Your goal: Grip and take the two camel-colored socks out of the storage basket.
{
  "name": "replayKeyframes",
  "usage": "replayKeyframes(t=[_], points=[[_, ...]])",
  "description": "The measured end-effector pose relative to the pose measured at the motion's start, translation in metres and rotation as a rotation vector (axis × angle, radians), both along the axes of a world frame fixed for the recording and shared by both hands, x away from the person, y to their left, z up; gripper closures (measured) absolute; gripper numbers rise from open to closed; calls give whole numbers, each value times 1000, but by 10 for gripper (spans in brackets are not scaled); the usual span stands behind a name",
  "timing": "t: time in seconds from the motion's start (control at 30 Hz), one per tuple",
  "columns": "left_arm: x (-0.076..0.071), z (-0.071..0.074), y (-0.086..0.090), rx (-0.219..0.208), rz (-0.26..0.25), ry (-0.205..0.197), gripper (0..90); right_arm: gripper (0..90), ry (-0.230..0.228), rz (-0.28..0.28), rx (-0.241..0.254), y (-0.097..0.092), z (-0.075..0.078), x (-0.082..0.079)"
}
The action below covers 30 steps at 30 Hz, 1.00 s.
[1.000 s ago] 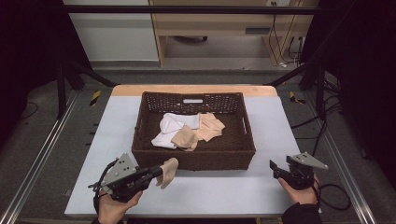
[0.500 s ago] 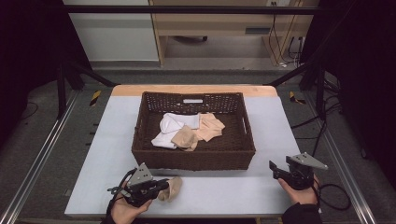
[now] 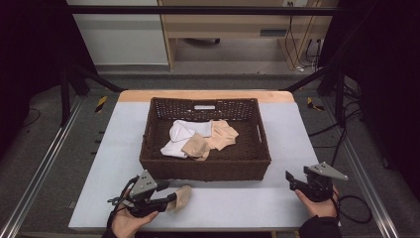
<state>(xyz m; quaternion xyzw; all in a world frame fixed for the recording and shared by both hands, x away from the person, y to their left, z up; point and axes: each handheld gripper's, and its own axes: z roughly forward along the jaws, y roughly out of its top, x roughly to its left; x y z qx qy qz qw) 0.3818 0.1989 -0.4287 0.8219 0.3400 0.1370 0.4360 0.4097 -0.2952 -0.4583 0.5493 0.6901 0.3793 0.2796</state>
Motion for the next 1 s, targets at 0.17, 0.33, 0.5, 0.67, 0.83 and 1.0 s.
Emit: replayKeyframes(t=[0.17, 0.33, 0.5, 0.67, 0.83, 1.0], points=[[-1, 6, 5, 0, 16, 5, 508, 301, 1, 1, -3, 0, 0, 0], [0, -1, 0, 42, 6, 45, 490, 301, 3, 3, 1, 0, 0, 0], [-3, 14, 6, -4, 41, 1, 487, 301, 0, 0, 2, 0, 0, 0], [0, 38, 11, -39, 84, -64, 468, 297, -6, -4, 2, 0, 1, 1], [8, 64, 9, -59, 105, -123, 456, 288, -6, -9, 9, 1, 2, 1], [27, 86, 4, -82, 132, -168, 457, 288, -11, -8, 7, 1, 2, 1]])
